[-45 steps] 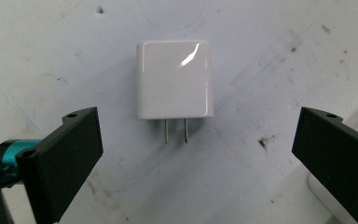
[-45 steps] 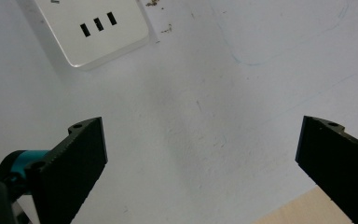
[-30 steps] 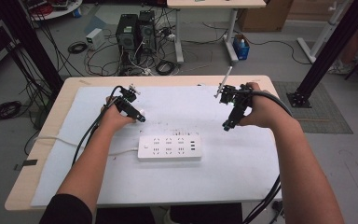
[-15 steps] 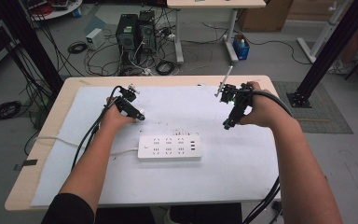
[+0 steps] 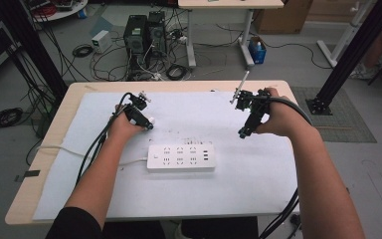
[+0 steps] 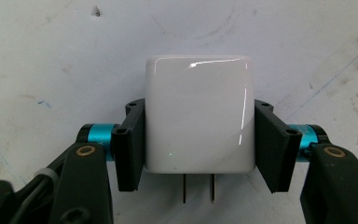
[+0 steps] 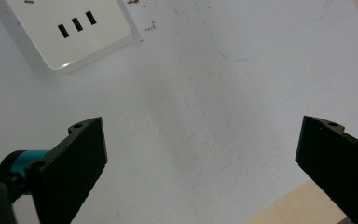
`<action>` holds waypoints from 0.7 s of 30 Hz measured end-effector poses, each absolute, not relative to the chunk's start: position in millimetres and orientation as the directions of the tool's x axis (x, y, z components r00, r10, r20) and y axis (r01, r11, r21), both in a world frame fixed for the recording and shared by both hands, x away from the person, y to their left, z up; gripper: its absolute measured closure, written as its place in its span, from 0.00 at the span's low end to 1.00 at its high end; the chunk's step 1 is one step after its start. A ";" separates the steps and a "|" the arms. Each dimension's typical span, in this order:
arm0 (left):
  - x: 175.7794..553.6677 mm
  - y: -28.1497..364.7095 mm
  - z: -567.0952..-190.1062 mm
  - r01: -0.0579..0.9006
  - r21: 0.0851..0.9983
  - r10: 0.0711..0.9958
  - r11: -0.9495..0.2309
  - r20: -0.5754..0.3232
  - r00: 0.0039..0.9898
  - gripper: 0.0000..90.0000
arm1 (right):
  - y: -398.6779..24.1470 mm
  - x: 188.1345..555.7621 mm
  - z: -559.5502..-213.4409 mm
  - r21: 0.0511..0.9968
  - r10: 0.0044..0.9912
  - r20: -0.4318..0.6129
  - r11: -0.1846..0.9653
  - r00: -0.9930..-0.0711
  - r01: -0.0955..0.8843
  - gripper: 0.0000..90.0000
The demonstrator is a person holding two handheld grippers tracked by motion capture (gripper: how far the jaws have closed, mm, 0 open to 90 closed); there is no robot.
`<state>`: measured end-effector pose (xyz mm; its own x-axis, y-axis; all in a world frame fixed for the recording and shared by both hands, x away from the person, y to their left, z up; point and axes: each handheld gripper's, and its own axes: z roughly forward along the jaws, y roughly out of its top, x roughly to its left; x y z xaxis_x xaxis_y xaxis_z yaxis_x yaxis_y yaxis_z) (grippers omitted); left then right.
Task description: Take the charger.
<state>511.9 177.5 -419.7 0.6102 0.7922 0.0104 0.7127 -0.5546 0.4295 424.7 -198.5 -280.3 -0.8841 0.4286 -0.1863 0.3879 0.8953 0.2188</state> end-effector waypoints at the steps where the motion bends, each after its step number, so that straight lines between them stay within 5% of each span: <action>1: 511.9 177.5 -419.7 0.713 0.430 0.792 -0.555 0.010 0.610 0.47 | -198.5 424.7 -280.3 0.219 0.429 -0.186 0.895 -0.884 0.388 0.01; 21: 463.6 185.1 -334.4 0.637 0.475 0.730 -0.607 0.015 0.684 0.47 | -193.4 414.9 -273.4 0.256 0.400 -0.198 0.902 -0.895 0.347 0.01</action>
<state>463.6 185.1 -334.4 0.6837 0.7296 0.0151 0.6373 -0.6070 0.4747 414.9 -193.4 -273.4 -0.8946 0.4004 -0.1983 0.3472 0.9023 0.2557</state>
